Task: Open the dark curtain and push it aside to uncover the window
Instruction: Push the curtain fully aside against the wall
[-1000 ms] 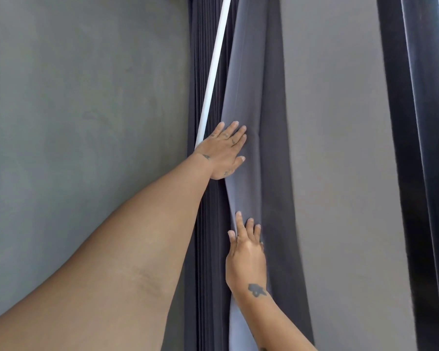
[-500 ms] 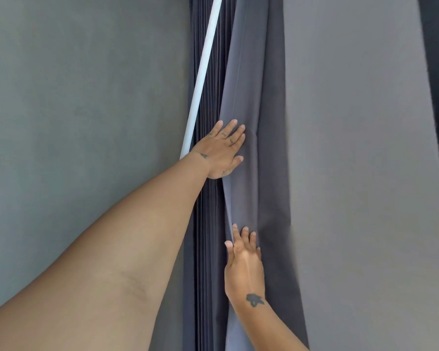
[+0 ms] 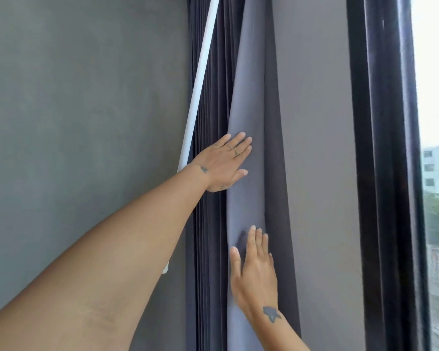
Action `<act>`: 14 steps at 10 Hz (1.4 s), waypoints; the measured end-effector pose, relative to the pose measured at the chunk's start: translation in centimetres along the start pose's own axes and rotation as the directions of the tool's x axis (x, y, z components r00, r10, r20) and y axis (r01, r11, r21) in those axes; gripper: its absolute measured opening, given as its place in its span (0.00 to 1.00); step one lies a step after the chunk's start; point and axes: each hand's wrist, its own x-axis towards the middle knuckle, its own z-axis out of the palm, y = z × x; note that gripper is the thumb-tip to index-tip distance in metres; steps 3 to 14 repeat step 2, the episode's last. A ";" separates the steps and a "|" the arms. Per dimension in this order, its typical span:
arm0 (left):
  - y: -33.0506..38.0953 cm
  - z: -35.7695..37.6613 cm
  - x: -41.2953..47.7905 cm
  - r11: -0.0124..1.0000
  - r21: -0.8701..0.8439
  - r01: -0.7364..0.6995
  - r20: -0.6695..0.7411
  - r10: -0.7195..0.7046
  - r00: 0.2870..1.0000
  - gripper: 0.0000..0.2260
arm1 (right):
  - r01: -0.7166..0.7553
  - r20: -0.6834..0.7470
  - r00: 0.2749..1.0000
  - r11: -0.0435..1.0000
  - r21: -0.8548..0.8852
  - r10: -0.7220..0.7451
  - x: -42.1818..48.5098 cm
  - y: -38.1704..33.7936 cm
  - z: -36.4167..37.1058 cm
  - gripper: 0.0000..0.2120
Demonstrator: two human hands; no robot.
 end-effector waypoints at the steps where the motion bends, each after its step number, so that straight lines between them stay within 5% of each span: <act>1: 2.6 -0.7 -2.3 0.997 -0.066 -0.037 -0.027 0.035 0.999 0.28 | 0.027 -0.046 0.999 0.984 0.174 -0.019 -3.1 -0.1 -3.5 0.25; 2: 7.1 0.3 -6.2 0.983 -0.138 -0.124 -0.005 0.124 0.992 0.29 | 0.090 -0.211 0.978 0.918 0.387 -0.007 -5.8 -1.0 -9.0 0.19; 14: 7.1 0.3 -6.2 0.983 -0.138 -0.124 -0.005 0.124 0.992 0.29 | 0.090 -0.211 0.978 0.918 0.387 -0.007 -5.8 -1.0 -9.0 0.19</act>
